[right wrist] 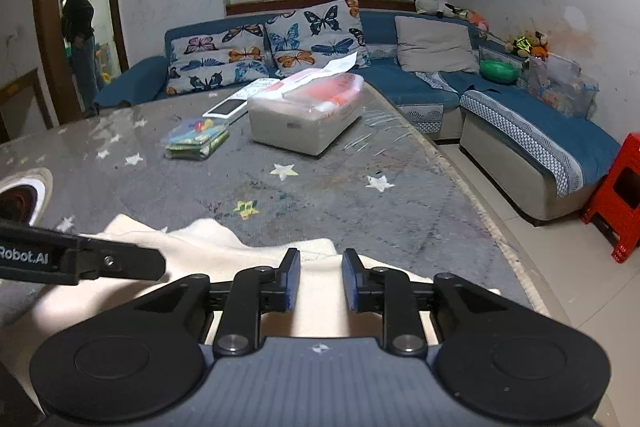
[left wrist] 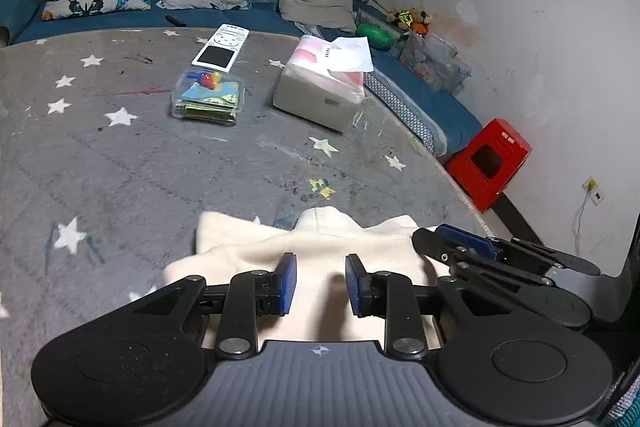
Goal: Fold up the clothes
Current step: 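Lower the sweatshirt onto the table and open both grippers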
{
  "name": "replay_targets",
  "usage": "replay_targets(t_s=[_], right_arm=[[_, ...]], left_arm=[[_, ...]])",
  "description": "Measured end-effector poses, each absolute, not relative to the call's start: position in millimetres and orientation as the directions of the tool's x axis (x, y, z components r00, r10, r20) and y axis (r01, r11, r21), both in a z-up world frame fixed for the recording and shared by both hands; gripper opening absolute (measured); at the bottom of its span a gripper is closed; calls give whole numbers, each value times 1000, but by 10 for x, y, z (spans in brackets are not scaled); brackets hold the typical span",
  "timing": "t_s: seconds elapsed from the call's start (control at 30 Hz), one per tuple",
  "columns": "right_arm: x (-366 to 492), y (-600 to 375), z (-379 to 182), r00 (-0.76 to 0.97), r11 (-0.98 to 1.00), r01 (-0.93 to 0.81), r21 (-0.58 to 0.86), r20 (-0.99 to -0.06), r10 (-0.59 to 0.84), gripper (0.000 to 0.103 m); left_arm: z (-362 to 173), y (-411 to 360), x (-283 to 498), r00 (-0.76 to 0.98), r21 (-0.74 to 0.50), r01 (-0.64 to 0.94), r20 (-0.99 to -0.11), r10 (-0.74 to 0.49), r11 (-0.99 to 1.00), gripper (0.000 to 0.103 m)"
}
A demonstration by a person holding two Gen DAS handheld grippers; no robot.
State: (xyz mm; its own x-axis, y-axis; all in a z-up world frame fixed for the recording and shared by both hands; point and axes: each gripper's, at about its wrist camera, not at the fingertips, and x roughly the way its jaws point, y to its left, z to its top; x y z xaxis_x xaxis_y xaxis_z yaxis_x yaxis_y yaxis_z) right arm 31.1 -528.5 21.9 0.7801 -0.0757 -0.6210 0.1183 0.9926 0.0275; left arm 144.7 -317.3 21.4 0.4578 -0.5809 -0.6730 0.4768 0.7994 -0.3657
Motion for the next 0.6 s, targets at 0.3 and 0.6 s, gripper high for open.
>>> replay_targets(t_s=[0.3, 0.6], right_arm=[[235, -5251, 236, 786, 995, 104, 8, -613, -77, 34], [-15, -5196, 256, 775, 997, 81, -8, -628, -68, 40]], left_arm=[[180, -3252, 1475, 475, -328, 493, -674, -565, 806, 30], [199, -3248, 1464, 479, -326, 487, -677, -559, 811, 30]])
